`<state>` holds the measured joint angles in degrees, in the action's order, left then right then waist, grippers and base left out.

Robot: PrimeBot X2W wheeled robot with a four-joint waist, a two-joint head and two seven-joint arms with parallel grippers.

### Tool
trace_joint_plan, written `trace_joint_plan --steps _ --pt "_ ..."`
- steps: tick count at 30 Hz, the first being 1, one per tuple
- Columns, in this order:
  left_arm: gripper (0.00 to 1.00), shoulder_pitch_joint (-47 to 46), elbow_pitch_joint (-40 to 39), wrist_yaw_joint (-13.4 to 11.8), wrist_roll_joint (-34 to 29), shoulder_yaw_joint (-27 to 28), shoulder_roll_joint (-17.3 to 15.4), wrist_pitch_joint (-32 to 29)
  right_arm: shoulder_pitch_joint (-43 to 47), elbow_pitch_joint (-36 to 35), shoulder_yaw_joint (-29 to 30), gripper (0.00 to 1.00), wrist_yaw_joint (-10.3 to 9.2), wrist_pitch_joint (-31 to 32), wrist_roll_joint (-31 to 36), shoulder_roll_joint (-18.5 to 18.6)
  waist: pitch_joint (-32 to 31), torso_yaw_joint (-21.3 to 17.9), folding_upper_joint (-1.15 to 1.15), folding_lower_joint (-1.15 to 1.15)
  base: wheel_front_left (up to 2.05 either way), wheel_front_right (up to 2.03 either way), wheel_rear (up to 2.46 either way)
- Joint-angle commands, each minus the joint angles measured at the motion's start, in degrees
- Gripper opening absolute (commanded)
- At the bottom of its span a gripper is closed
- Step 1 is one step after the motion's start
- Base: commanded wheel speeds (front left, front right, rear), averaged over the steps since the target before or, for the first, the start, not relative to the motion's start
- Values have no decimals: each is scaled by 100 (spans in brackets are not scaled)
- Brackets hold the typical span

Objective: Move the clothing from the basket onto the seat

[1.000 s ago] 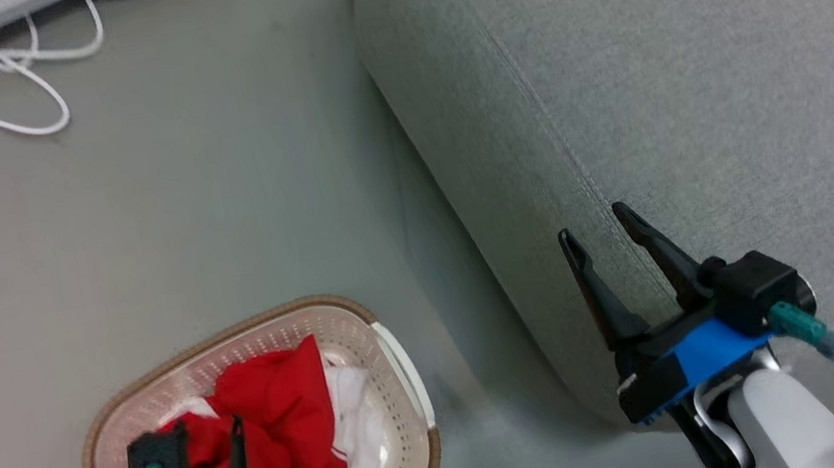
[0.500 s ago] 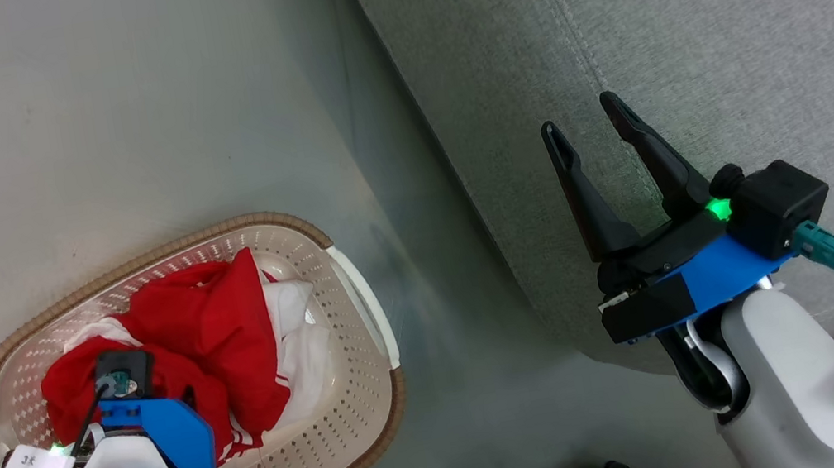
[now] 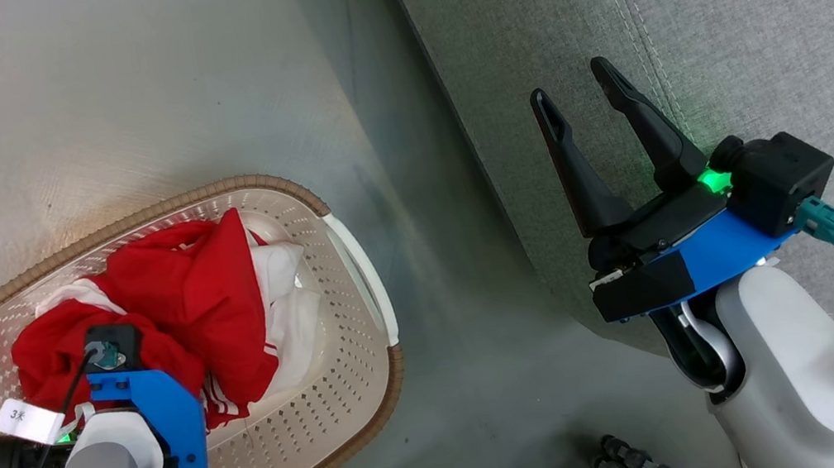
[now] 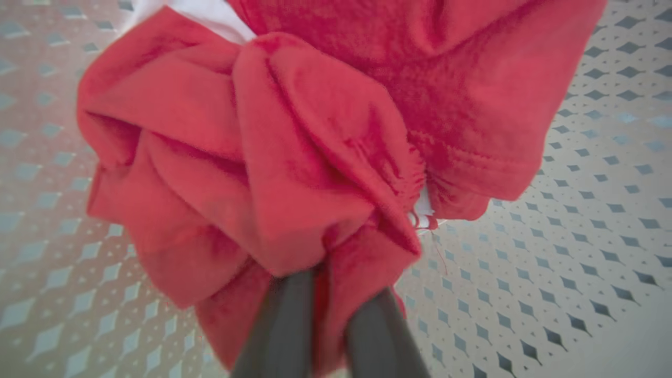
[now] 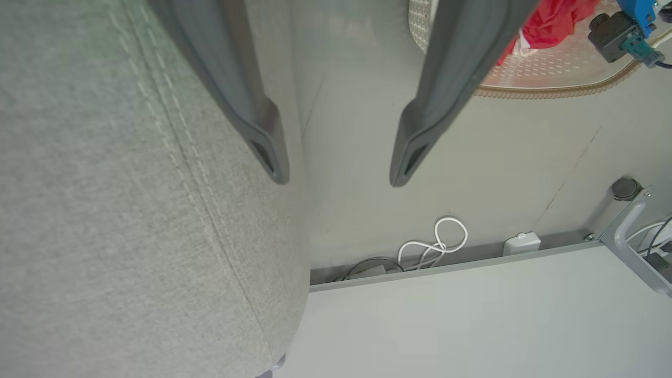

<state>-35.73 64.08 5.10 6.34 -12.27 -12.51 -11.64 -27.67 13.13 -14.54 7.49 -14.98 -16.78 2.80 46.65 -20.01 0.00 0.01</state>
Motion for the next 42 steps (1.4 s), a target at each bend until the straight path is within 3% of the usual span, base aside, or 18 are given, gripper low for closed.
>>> trace_joint_plan --steps 1,15,22,29,34,36,42 --pt "0 -126 23 38 42 -19 -66 69 -60 -3 -13 100 2 -30 -17 15 -12 9 0 -1 0 0 0" --pt "0 -234 396 204 324 -150 50 558 -103 130 -13 100 1 -31 70 16 -335 202 0 -1 0 0 0" --pt "0 65 446 251 549 -604 534 917 163 409 112 100 1 -27 361 17 -1123 616 0 -1 0 0 0" --pt "0 496 -296 238 1623 -1594 796 1406 529 759 226 100 1 -27 705 18 -2115 1180 0 -1 0 0 0" --pt "0 759 -1086 237 2536 -2365 522 1869 822 972 278 100 1 -27 848 16 -2767 1456 0 -1 0 0 0" --pt "0 572 -1283 239 2748 -2489 721 1951 947 1042 295 100 1 -24 877 15 -3015 1538 0 -1 0 0 0" --pt "0 554 -1785 237 3045 -2729 709 2520 1284 1029 199 100 1 105 798 19 -3619 1743 0 -1 0 0 0"
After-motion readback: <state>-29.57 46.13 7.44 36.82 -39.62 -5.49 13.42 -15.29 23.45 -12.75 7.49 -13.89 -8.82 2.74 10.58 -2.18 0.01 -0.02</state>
